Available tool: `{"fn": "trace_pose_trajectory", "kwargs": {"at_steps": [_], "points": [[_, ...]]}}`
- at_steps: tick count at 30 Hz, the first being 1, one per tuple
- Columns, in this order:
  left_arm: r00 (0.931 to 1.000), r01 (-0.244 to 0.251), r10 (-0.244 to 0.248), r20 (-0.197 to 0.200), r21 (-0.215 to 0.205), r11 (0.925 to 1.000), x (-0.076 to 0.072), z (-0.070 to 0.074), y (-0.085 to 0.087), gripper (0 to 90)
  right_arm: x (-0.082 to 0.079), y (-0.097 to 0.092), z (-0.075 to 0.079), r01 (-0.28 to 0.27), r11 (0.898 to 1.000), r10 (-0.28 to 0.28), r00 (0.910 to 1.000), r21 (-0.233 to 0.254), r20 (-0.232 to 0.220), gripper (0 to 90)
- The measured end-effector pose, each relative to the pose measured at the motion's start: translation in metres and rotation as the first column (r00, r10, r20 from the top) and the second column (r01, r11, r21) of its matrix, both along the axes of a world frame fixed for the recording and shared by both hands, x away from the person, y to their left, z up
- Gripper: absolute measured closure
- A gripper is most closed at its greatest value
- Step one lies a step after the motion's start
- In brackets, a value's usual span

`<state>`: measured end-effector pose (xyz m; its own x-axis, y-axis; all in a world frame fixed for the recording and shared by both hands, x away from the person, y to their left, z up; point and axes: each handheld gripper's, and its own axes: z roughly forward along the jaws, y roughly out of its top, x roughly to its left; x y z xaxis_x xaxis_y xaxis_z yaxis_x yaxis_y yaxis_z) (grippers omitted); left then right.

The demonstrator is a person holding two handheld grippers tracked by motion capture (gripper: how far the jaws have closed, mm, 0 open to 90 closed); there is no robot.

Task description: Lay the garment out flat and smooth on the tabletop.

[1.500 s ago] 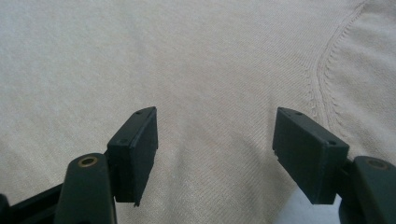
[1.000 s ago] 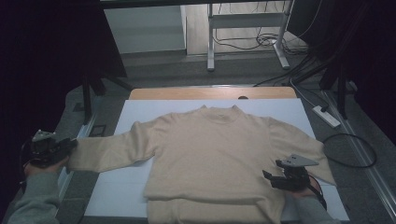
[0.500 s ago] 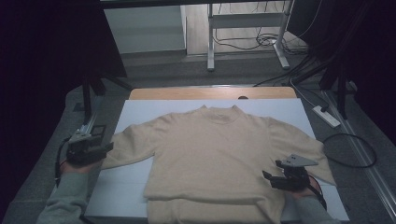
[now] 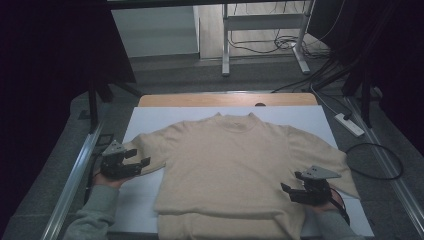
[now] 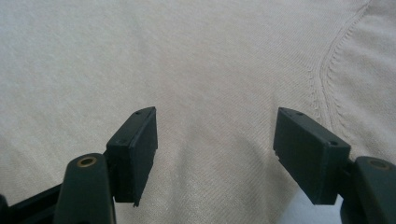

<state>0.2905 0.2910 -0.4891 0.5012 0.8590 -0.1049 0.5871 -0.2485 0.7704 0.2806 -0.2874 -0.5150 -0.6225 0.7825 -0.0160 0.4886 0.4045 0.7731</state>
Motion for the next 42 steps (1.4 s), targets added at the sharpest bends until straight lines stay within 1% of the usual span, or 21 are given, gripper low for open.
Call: {"fn": "trace_pose_trajectory", "kwargs": {"at_steps": [5,10,14,17,18,20,23,25,26,27,29,31,32,34,36,38,39,40,42], "points": [[0.9994,0.034,-0.034,0.008,-0.025,0.9991,-0.003,-0.004,-0.019,30.4,-0.001,0.001,0.001,-0.005,1.0,0.005,1.0,0.004,0.003,30.3],[0.9976,0.069,-0.069,0.005,-0.05,0.9963,-0.004,-0.01,-0.035,30.2,-0.003,0.004,0.002,-0.022,1.0,0.022,0.9997,0.003,0.008,30.3],[0.9957,0.093,-0.093,0.002,-0.048,0.9945,-0.007,-0.013,-0.044,29.9,-0.003,0.005,0.003,-0.031,0.999,0.031,0.9995,0.008,0.009,30.3],[0.9947,0.103,-0.103,0.007,-0.049,0.9935,-0.01,-0.014,-0.048,29.5,-0.004,0.006,0.004,-0.038,0.999,0.037,0.9992,0.016,0.013,30.5],[0.994,0.11,-0.109,0.01,-0.043,0.993,-0.011,-0.015,-0.048,29.4,-0.005,0.007,0.004,-0.044,0.999,0.043,0.999,0.019,0.013,30.7],[0.9933,0.115,-0.115,0.011,-0.039,0.9926,-0.011,-0.016,-0.05,29.2,-0.008,0.012,0.007,-0.071,0.997,0.07,0.9973,0.027,0.023,31.4],[0.9923,0.124,-0.124,0.01,-0.039,0.9915,-0.011,-0.017,-0.052,29.1,-0.015,0.027,0.015,-0.129,0.991,0.127,0.9911,0.045,0.039,32.3],[0.9919,0.127,-0.127,0.009,-0.042,0.991,-0.011,-0.018,-0.052,28.8,-0.022,0.042,0.02,-0.18,0.982,0.177,0.9833,0.062,0.042,33.0],[0.9917,0.129,-0.129,0.008,-0.04,0.9908,-0.011,-0.018,-0.052,28.6,-0.025,0.051,0.023,-0.208,0.975,0.206,0.9779,0.073,0.039,33.2],[0.9914,0.131,-0.131,0.009,-0.039,0.9906,-0.011,-0.018,-0.052,28.4,-0.028,0.06,0.024,-0.234,0.969,0.232,0.9719,0.079,0.04,33.3],[0.9909,0.134,-0.134,0.008,-0.038,0.9902,-0.01,-0.019,-0.053,28.3,-0.033,0.079,0.027,-0.291,0.953,0.289,0.9568,0.086,0.03,33.6],[0.9903,0.139,-0.139,0.009,-0.032,0.9898,-0.01,-0.02,-0.053,28.2,-0.04,0.099,0.03,-0.352,0.932,0.351,0.936,0.092,0.022,34.2],[0.9901,0.14,-0.14,0.008,-0.032,0.9896,-0.01,-0.02,-0.053,28.2,-0.043,0.11,0.031,-0.383,0.918,0.384,0.9233,0.102,0.015,34.5],[0.9902,0.14,-0.14,0.008,-0.035,0.9896,-0.01,-0.02,-0.053,28.1,-0.05,0.131,0.032,-0.443,0.888,0.447,0.8944,0.12,-0.005,35.3],[0.9899,0.142,-0.142,0.007,-0.035,0.9893,-0.01,-0.021,-0.053,28.1,-0.057,0.154,0.03,-0.499,0.857,0.506,0.8621,0.131,-0.027,35.5],[0.9895,0.144,-0.144,0.009,-0.032,0.989,-0.01,-0.02,-0.053,28.2,-0.063,0.178,0.027,-0.553,0.823,0.562,0.8255,0.132,-0.048,35.7],[0.9897,0.143,-0.143,0.01,-0.031,0.9893,-0.01,-0.02,-0.053,28.2,-0.067,0.19,0.024,-0.577,0.808,0.586,0.8081,0.124,-0.06,35.7],[0.9898,0.142,-0.142,0.01,-0.032,0.9894,-0.01,-0.02,-0.052,28.1,-0.069,0.201,0.02,-0.597,0.794,0.606,0.7925,0.115,-0.069,35.8],[0.9902,0.14,-0.139,0.012,-0.033,0.9897,-0.011,-0.02,-0.052,28.1,-0.073,0.221,0.013,-0.63,0.771,0.636,0.7659,0.091,-0.091,35.7]]}}
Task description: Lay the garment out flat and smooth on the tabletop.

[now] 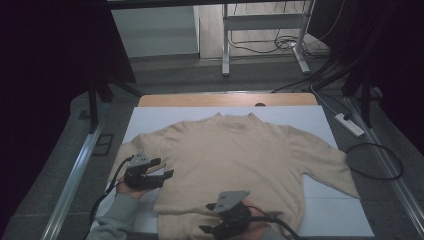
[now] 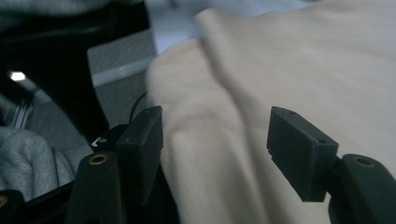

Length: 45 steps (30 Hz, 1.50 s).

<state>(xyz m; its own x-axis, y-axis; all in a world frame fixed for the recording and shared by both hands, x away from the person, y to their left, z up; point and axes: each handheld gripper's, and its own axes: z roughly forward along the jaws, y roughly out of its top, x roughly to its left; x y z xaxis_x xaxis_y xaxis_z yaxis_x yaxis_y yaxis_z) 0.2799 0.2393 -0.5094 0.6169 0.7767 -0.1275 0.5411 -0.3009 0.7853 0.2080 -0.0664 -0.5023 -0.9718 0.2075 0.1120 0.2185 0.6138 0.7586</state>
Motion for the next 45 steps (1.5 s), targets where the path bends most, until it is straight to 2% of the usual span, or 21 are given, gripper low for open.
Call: {"fn": "trace_pose_trajectory", "kwargs": {"at_steps": [4,8,23,24,27,29,30,31,33,37,39,41,43,45], "points": [[1.0,-0.003,0.003,-0.002,0.002,1.0,0.0,-0.001,0.001,28.2,-0.001,0.028,-0.014,-0.054,0.997,0.053,0.9985,-0.046,-0.013,35.7],[1.0,-0.004,0.004,-0.005,0.002,1.0,0.0,-0.002,0.001,28.2,0.002,0.045,-0.024,-0.057,0.995,0.057,0.9983,-0.08,-0.011,34.7],[1.0,-0.004,0.004,-0.004,0.002,1.0,0.0,-0.002,0.001,28.2,0.002,0.045,-0.024,-0.057,0.995,0.057,0.9983,-0.08,-0.011,34.7],[1.0,-0.003,0.003,-0.005,0.003,1.0,0.0,-0.002,0.001,28.2,0.003,0.048,-0.025,-0.051,0.994,0.052,0.9986,-0.096,0.004,84.9],[1.0,-0.005,0.005,-0.005,0.003,1.0,0.0,-0.002,0.001,28.2,0.004,0.054,-0.032,-0.031,0.987,0.039,0.998,-0.157,0.049,84.9],[1.0,-0.006,0.006,-0.004,0.004,1.0,0.0,-0.002,0.002,28.2,0.0,0.055,-0.034,-0.018,0.987,0.032,0.9957,-0.161,0.086,83.4],[1.0,-0.007,0.007,-0.005,0.004,1.0,0.0,-0.002,0.002,28.2,-0.002,0.056,-0.032,-0.018,0.986,0.033,0.9955,-0.165,0.089,82.0],[1.0,-0.007,0.007,-0.004,0.003,1.0,0.0,-0.003,0.002,28.2,-0.003,0.055,-0.031,-0.024,0.986,0.038,0.9956,-0.167,0.086,78.4],[0.9999,-0.009,0.009,-0.004,0.005,0.9999,0.0,-0.003,0.002,28.2,-0.003,0.053,-0.031,-0.025,0.987,0.036,0.9971,-0.158,0.067,64.6],[0.9999,-0.01,0.01,0.0,0.008,0.9999,-0.001,-0.002,0.003,28.0,-0.005,0.051,-0.03,-0.031,0.99,0.038,0.9981,-0.14,0.048,55.7],[0.9999,-0.014,0.014,0.0,0.006,0.9999,-0.001,-0.002,0.004,27.9,-0.013,0.049,-0.028,-0.072,0.988,0.075,0.997,-0.137,0.018,50.9],[0.9999,-0.016,0.016,0.0,0.005,0.9999,-0.001,-0.002,0.005,27.9,-0.027,0.046,-0.026,-0.14,0.983,0.136,0.99,-0.117,-0.035,47.5],[0.9998,-0.018,0.018,-0.003,0.006,0.9998,-0.001,-0.003,0.006,27.9,-0.043,0.047,-0.026,-0.194,0.974,0.192,0.981,-0.119,-0.03,45.2],[0.9998,-0.019,0.019,-0.002,0.007,0.9998,-0.001,-0.003,0.006,27.9,-0.052,0.046,-0.027,-0.193,0.973,0.193,0.9811,-0.129,-0.011,43.3]]}}
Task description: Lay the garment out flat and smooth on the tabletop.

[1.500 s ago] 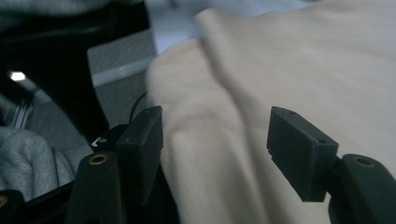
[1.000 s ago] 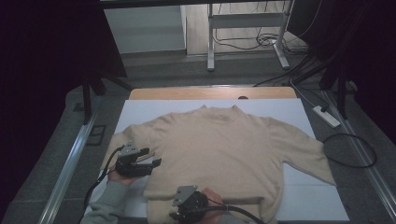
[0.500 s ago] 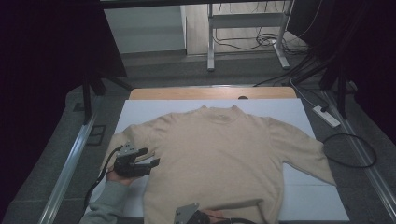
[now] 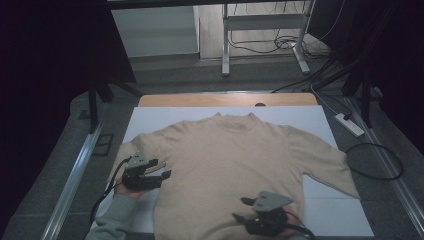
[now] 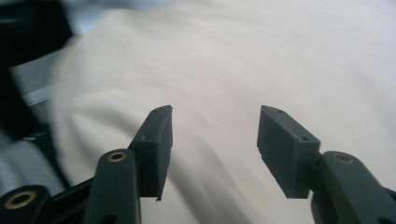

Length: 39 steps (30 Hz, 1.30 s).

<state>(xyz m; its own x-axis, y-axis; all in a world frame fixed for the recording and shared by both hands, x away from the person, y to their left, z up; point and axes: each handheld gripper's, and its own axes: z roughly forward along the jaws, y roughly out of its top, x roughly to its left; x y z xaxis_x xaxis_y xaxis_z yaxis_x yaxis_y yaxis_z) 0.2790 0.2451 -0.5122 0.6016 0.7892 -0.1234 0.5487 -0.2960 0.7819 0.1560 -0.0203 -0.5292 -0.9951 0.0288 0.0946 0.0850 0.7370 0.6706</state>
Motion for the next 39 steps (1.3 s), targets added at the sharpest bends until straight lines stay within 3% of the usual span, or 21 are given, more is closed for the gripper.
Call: {"fn": "trace_pose_trajectory", "kwargs": {"at_steps": [3,6,8,10,11,14,16,19,20,21,22,25,26,28,30,31,32,35,36,37,39], "points": [[1.0,-0.001,0.001,0.003,0.0,1.0,-0.001,0.0,0.0,27.9,0.004,-0.01,0.004,0.038,0.998,-0.037,0.9988,0.048,-0.033,41.5],[1.0,0.001,-0.001,0.001,0.003,1.0,-0.001,0.0,0.0,27.8,0.013,-0.035,0.02,0.124,0.986,-0.127,0.9919,0.107,0.014,40.9],[1.0,0.003,-0.003,-0.001,0.006,1.0,0.0,-0.001,0.0,27.7,0.022,-0.058,0.03,0.21,0.966,-0.215,0.9764,0.152,0.021,40.7],[1.0,0.002,-0.002,-0.002,0.006,1.0,0.0,-0.001,-0.001,27.7,0.032,-0.086,0.036,0.291,0.941,-0.304,0.9509,0.172,0.057,40.5],[1.0,0.001,-0.001,-0.002,0.006,1.0,0.0,-0.001,-0.001,27.7,0.036,-0.1,0.037,0.33,0.928,-0.347,0.9344,0.173,0.08,40.4],[1.0,-0.002,0.002,0.001,0.006,1.0,-0.001,-0.001,-0.001,27.7,0.048,-0.143,0.039,0.456,0.871,-0.476,0.8751,0.186,0.085,40.2],[1.0,-0.003,0.003,0.001,0.009,1.0,-0.001,-0.001,-0.001,27.7,0.048,-0.168,0.039,0.517,0.838,-0.54,0.8323,0.176,0.126,42.6],[1.0,-0.002,0.002,-0.001,0.01,0.9999,-0.001,-0.001,-0.001,27.7,0.045,-0.201,0.037,0.587,0.794,-0.607,0.7771,0.157,0.166,60.2],[1.0,-0.002,0.002,0.0,0.01,0.9999,-0.001,-0.001,-0.001,27.7,0.044,-0.212,0.036,0.617,0.773,-0.634,0.7536,0.148,0.173,67.7],[1.0,-0.002,0.002,-0.001,0.01,0.9999,-0.001,-0.001,-0.001,27.7,0.044,-0.225,0.035,0.658,0.74,-0.673,0.7217,0.142,0.161,74.6],[1.0,-0.003,0.003,0.0,0.01,0.9999,-0.002,-0.001,-0.001,27.6,0.044,-0.233,0.034,0.682,0.719,-0.695,0.7025,0.133,0.155,79.6],[1.0,-0.004,0.004,0.0,0.01,0.9999,-0.002,-0.001,-0.001,27.5,0.044,-0.259,0.032,0.759,0.645,-0.763,0.6316,0.09,0.139,85.2],[1.0,-0.004,0.004,0.0,0.011,0.9999,-0.002,-0.001,-0.001,27.5,0.044,-0.265,0.03,0.776,0.626,-0.777,0.614,0.073,0.139,85.4],[1.0,-0.004,0.004,-0.001,0.01,0.9999,-0.001,-0.001,-0.001,27.4,0.044,-0.273,0.027,0.801,0.598,-0.797,0.5882,0.042,0.135,85.5],[1.0,-0.004,0.004,-0.002,0.009,0.9999,-0.001,-0.001,-0.001,27.2,0.047,-0.275,0.023,0.811,0.585,-0.806,0.5794,0.011,0.123,85.3],[1.0,-0.004,0.004,-0.002,0.01,0.9999,-0.001,-0.002,-0.001,27.3,0.048,-0.274,0.021,0.812,0.583,-0.807,0.579,-0.001,0.119,84.8],[1.0,-0.004,0.004,-0.002,0.01,0.9999,-0.001,-0.002,-0.001,27.2,0.05,-0.273,0.02,0.812,0.584,-0.805,0.5812,-0.013,0.117,83.0],[1.0,-0.004,0.004,-0.001,0.012,0.9999,-0.001,-0.001,-0.001,27.2,0.052,-0.271,0.018,0.794,0.607,-0.786,0.6067,-0.04,0.116,67.3],[1.0,-0.004,0.004,-0.001,0.012,0.9999,-0.001,-0.001,-0.001,27.2,0.052,-0.271,0.018,0.791,0.61,-0.783,0.6101,-0.042,0.119,64.6],[1.0,-0.004,0.004,-0.001,0.012,0.9999,-0.001,-0.001,-0.001,27.2,0.052,-0.272,0.02,0.791,0.61,-0.783,0.6104,-0.041,0.121,61.2],[1.0,-0.003,0.003,0.0,0.016,0.9999,-0.002,-0.001,-0.001,27.2,0.053,-0.278,0.023,0.797,0.603,-0.789,0.6028,-0.035,0.121,52.7]]}}
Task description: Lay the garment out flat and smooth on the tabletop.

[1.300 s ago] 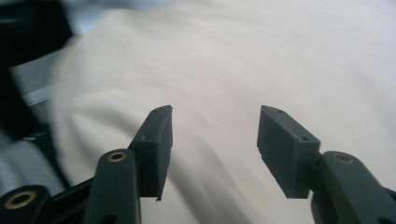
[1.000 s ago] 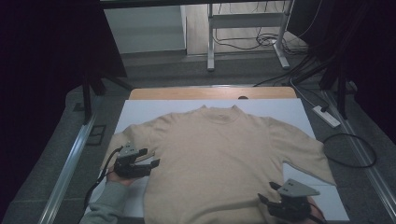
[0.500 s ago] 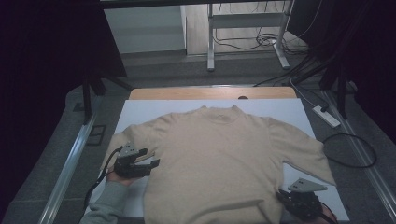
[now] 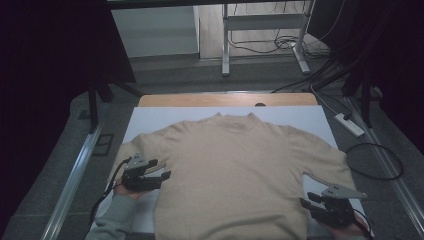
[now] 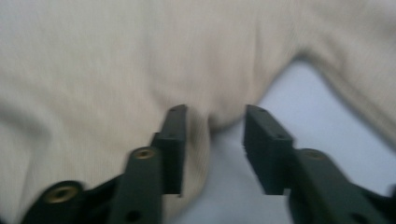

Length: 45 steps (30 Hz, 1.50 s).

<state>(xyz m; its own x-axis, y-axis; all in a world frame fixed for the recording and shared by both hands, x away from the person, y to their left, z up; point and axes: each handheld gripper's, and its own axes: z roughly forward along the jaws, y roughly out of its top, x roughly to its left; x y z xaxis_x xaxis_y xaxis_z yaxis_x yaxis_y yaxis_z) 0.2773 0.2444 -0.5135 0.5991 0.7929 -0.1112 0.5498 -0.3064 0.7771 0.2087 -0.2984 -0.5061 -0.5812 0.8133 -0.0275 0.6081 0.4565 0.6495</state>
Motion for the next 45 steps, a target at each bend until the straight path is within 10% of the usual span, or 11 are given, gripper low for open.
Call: {"fn": "trace_pose_trajectory", "kwargs": {"at_steps": [10,11,12,45], "points": [[1.0,0.002,-0.002,0.007,-0.002,1.0,-0.002,0.001,0.0,26.5,0.012,-0.021,0.001,0.023,0.999,-0.023,0.9997,0.048,0.01,39.5],[0.9999,0.011,-0.011,0.009,0.001,0.9999,-0.007,0.001,-0.003,26.5,0.019,-0.024,0.004,0.024,0.99,-0.034,0.9971,0.139,0.068,38.9],[0.9999,0.011,-0.011,0.009,0.001,0.9999,-0.007,0.001,-0.003,26.4,0.038,-0.007,0.004,-0.088,0.977,0.054,0.9834,0.192,0.173,38.4],[0.9994,0.033,-0.033,-0.002,-0.017,0.9993,-0.027,-0.001,-0.01,25.5,0.057,-0.019,-0.002,-0.116,0.97,0.067,0.9727,0.215,0.222,35.0]]}}
